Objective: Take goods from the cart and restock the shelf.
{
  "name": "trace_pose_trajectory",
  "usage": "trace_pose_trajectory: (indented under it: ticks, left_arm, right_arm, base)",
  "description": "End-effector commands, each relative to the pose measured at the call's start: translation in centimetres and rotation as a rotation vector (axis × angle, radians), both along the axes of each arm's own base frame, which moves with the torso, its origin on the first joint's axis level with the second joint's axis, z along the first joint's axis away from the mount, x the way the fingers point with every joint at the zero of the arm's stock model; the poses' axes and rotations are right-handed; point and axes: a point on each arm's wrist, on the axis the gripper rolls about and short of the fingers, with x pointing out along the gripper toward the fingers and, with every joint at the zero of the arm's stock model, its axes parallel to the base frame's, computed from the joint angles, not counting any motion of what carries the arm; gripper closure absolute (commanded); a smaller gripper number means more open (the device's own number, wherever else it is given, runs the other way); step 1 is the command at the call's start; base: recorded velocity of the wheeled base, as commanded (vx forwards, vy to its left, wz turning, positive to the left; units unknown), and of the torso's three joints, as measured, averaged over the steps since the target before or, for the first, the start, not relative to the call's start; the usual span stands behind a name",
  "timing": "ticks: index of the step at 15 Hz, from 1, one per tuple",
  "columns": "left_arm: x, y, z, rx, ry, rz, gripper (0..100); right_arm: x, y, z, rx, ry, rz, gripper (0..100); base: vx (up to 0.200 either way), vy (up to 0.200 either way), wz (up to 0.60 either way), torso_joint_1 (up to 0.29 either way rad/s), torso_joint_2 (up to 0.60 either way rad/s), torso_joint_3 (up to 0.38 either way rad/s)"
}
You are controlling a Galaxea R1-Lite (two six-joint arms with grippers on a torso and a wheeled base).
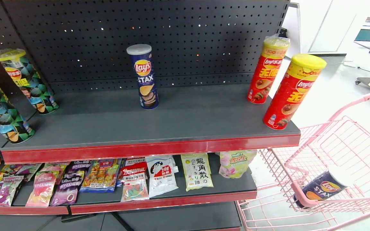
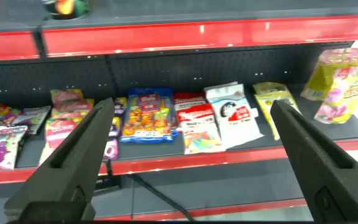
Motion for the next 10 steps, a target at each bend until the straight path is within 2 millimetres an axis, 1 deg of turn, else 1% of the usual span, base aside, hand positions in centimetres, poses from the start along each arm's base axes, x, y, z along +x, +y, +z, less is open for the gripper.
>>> trace_pose_trajectory:
  ticks: [1, 3, 6, 10]
  left_arm:
    - [0.01, 0.0, 0.0, 0.0, 0.001, -0.001, 0]
    - [0.01, 0.0, 0.0, 0.0, 0.001, -0.001, 0]
    - [0.01, 0.0, 0.0, 0.0, 0.001, -0.001, 0]
    - [0.01, 0.0, 0.0, 0.0, 0.001, -0.001, 0]
  right_arm:
    - [0.01, 0.0, 0.0, 0.0, 0.002, 0.001, 0]
    - [0.01, 0.0, 0.0, 0.0, 0.002, 0.001, 0]
    - [0.01, -0.01, 0.0, 0.0, 0.002, -0.002, 0]
    - [0.01, -0.01, 0.0, 0.0, 0.002, -0.006, 0]
  base:
    - [0.0, -0.2, 0.0, 0.002, 0.01, 0.002]
    - [0.0, -0.2, 0.0, 0.002, 0.0, 0.002]
    - [0.0, 0.0, 0.0, 0.0, 0.0, 0.0]
    - [0.0, 0.0, -0.6, 0.004, 0.0, 0.002]
